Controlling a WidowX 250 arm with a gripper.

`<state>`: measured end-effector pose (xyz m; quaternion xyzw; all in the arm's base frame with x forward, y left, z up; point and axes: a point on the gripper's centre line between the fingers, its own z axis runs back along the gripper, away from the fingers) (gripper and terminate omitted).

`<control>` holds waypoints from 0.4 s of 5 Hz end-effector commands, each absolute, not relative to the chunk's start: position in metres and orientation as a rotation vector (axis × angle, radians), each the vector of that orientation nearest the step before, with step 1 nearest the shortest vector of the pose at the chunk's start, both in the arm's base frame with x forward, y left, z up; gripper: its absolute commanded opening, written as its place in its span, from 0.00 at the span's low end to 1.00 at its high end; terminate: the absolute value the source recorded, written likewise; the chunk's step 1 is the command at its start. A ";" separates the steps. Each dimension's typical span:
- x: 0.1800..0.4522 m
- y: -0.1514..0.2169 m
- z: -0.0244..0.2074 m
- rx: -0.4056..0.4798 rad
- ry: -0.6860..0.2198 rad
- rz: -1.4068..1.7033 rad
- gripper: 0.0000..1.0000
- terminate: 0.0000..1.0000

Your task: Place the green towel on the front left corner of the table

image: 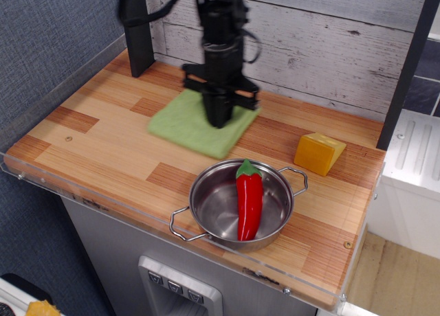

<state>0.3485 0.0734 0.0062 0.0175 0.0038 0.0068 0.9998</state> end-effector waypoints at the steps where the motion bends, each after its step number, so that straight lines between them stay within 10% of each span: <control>1: 0.293 0.126 0.006 0.036 0.075 0.069 0.00 0.00; 2: 0.277 0.145 -0.005 0.020 0.130 0.053 0.00 0.00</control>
